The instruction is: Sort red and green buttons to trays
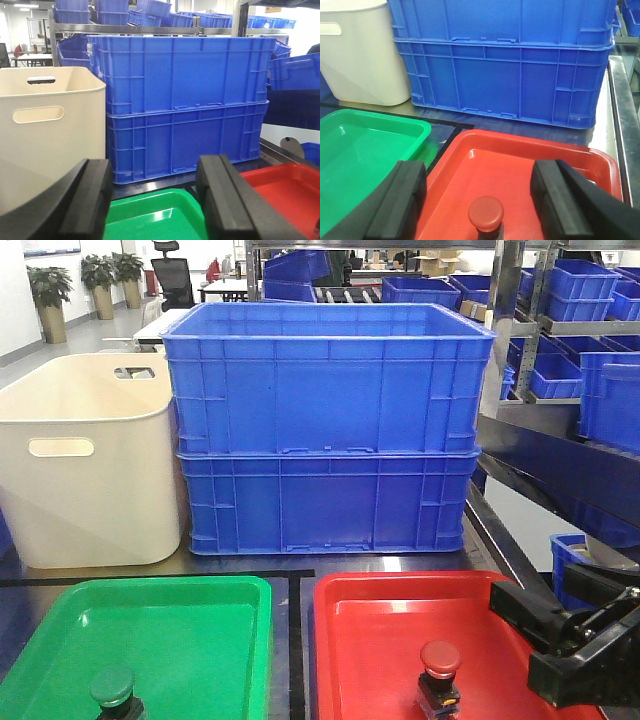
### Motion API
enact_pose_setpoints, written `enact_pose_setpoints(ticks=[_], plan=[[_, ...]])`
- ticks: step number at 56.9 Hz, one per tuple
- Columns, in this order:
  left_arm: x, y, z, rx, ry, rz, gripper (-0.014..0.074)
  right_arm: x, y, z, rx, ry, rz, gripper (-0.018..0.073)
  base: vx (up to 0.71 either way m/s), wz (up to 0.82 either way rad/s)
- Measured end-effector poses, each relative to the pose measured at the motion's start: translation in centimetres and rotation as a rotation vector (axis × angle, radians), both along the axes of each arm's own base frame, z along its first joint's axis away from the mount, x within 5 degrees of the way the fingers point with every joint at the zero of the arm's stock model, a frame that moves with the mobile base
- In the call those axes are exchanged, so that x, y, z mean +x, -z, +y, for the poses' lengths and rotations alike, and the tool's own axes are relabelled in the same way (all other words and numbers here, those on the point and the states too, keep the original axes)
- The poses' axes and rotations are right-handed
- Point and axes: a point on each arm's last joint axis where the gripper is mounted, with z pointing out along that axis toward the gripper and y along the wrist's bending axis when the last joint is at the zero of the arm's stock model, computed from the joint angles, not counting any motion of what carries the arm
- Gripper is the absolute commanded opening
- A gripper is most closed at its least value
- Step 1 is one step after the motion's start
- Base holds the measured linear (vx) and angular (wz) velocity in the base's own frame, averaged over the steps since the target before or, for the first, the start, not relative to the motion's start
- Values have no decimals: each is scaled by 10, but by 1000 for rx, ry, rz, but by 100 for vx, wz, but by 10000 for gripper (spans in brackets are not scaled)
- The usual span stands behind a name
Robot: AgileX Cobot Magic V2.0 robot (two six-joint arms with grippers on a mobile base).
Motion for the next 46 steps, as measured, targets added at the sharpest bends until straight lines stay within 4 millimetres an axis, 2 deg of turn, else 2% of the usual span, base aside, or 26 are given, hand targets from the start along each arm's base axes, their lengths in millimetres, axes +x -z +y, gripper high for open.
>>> enact_pose_setpoints(ticks=[6, 12, 22, 31, 39, 46], plan=[[-6, 3, 3, 48, -10, -10, 442, 0, 0, 0, 0, 0, 0, 489, 0, 0], [-19, 20, 11, 109, -44, -10, 371, 0, 0, 0, 0, 0, 0, 489, 0, 0], [-48, 74, 27, 84, -149, 4, 178, 0, 0, 0, 0, 0, 0, 489, 0, 0], [-61, 124, 36, 59, -252, 15, 11, 0, 0, 0, 0, 0, 0, 489, 0, 0], [-58, 160, 38, 10, -293, 92, -8, 0, 0, 0, 1, 0, 1, 489, 0, 0], [-58, 165, 38, -5, -301, 117, -7, 0, 0, 0, 0, 0, 2, 489, 0, 0]])
